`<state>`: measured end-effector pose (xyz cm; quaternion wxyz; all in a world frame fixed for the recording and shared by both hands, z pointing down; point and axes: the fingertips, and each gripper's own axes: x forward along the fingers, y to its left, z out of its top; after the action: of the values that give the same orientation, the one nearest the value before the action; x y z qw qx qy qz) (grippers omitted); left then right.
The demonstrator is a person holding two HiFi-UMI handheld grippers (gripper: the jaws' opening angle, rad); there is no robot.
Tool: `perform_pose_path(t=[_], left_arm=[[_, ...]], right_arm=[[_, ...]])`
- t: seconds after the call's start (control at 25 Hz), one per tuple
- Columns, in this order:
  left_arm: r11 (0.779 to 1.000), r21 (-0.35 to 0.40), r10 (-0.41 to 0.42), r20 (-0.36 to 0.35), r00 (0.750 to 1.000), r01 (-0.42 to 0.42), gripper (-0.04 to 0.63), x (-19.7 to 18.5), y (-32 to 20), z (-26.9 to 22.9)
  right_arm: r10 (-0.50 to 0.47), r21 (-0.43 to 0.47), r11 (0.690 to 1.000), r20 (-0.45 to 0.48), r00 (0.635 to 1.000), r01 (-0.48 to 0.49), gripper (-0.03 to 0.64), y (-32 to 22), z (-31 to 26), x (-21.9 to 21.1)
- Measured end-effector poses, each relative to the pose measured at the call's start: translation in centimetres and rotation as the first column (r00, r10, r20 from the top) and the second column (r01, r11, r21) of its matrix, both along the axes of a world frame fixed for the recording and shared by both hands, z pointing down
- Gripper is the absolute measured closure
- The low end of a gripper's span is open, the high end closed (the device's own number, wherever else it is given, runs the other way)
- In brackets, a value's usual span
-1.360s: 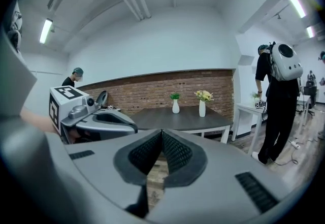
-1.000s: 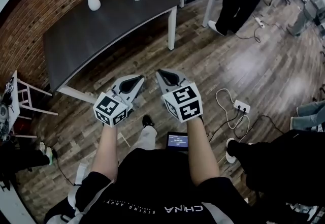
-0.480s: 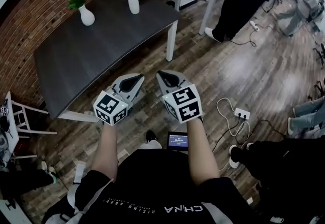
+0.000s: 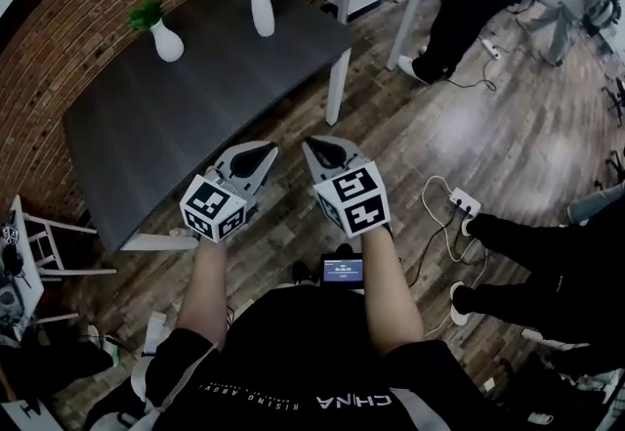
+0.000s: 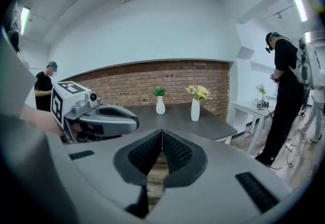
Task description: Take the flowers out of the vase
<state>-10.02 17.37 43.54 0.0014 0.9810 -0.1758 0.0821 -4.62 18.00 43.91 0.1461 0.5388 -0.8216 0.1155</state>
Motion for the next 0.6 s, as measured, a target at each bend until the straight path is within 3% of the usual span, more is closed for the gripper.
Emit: perform_pose_path(t=[0.4, 0.6], left_arm=[[0.999, -0.023, -0.047, 0.01, 0.999, 0.048, 0.592, 1.3, -9.3, 1.4], [0.997, -0.019, -0.081, 0.005, 0.997, 0.081, 0.592, 5.0, -16.5, 0.6]], right_arm=[[-0.054, -0.012, 0.998, 0.004, 0.999, 0.054, 0.611, -9.6, 1.3, 1.0], [-0.09, 0.002, 0.996, 0.007, 0.996, 0.09, 0.611, -16.4, 0.7, 3.9]])
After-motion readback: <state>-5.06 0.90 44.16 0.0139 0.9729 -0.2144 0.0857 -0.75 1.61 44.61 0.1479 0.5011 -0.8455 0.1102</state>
